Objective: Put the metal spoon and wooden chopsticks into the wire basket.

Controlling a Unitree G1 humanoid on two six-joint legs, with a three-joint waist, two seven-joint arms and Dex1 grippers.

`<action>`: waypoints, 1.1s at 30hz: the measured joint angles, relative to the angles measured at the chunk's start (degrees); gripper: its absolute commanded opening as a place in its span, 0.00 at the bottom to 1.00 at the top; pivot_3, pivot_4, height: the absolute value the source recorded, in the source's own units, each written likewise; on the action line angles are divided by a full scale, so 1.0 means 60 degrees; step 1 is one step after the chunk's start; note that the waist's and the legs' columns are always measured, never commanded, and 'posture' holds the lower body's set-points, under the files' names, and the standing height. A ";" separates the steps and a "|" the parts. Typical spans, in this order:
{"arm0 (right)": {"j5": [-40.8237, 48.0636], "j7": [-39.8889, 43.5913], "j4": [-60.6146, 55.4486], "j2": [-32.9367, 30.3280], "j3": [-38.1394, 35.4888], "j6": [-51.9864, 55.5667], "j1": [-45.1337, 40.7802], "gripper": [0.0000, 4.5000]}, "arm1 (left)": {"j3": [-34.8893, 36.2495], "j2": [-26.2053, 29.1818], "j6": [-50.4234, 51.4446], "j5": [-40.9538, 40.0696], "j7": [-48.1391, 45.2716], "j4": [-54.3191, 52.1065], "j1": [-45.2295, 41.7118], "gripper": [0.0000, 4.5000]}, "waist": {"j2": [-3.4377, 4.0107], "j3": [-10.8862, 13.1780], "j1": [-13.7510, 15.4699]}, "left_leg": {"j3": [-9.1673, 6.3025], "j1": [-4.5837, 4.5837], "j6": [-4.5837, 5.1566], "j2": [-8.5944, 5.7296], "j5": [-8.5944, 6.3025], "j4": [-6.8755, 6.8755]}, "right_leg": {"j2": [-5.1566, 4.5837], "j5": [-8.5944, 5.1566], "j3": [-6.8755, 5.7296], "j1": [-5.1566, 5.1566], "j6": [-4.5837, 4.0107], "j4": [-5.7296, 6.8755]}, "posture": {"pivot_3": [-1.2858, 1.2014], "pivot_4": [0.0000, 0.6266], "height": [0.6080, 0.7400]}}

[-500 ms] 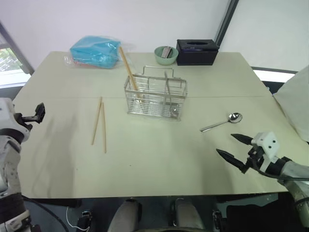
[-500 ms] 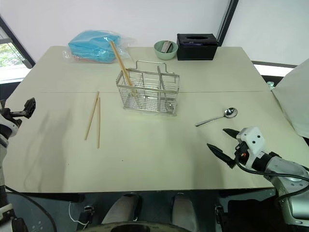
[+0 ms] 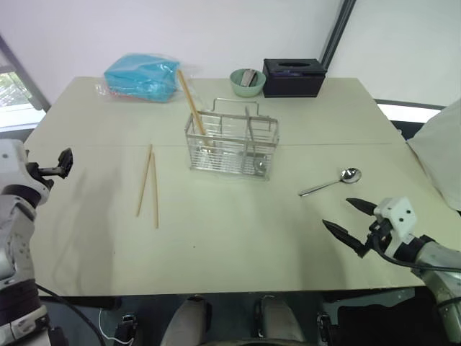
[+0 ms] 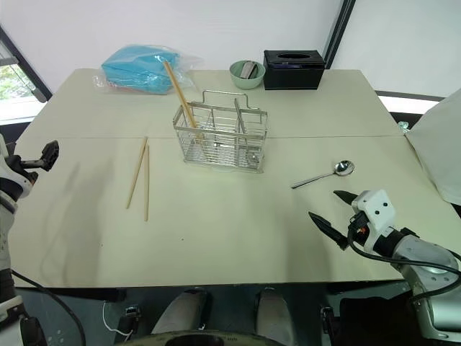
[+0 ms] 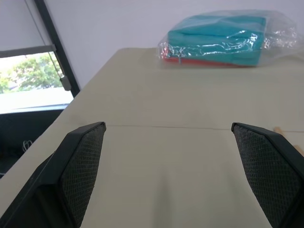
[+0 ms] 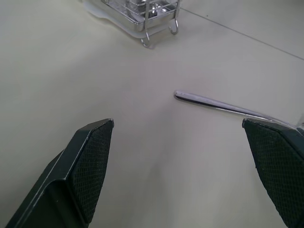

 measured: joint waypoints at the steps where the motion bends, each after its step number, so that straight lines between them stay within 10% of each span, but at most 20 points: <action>1: -0.0008 0.0007 0.0018 -0.0003 0.0004 0.0000 -0.0068 1.00 | 0.0000 0.0000 0.0006 -0.0001 0.0001 -0.0001 -0.0002 0.99 | 0.0000 0.0000 0.0000 | 0.0000 0.0000 0.0000 0.0000 0.0000 0.0000 | 0.0000 0.0000 0.0000 0.0000 0.0000 0.0000 | 0.52 0.24 0.35; 19: -0.0764 0.3259 0.3056 -0.2161 0.1797 -0.1258 -0.4803 1.00 | -0.2471 0.2066 0.1887 -0.2688 -0.4370 -0.3658 0.0683 0.99 | 0.0054 0.0041 -0.0069 | 0.0029 0.0008 0.0002 0.0006 0.0001 -0.0006 | -0.0004 -0.0001 0.0000 0.0007 -0.0006 -0.0012 | 0.52 0.24 0.35; 33: -0.5635 0.6310 1.2280 -0.1257 0.6763 -0.6056 -1.2033 1.00 | -0.5236 0.2189 0.1985 -0.2902 -0.6032 -0.3869 -0.1541 0.99 | 0.0087 0.0080 -0.0275 | 0.0036 -0.0001 -0.0003 -0.0005 0.0006 -0.0030 | 0.0005 0.0023 0.0001 -0.0010 0.0028 -0.0014 | 0.52 0.24 0.35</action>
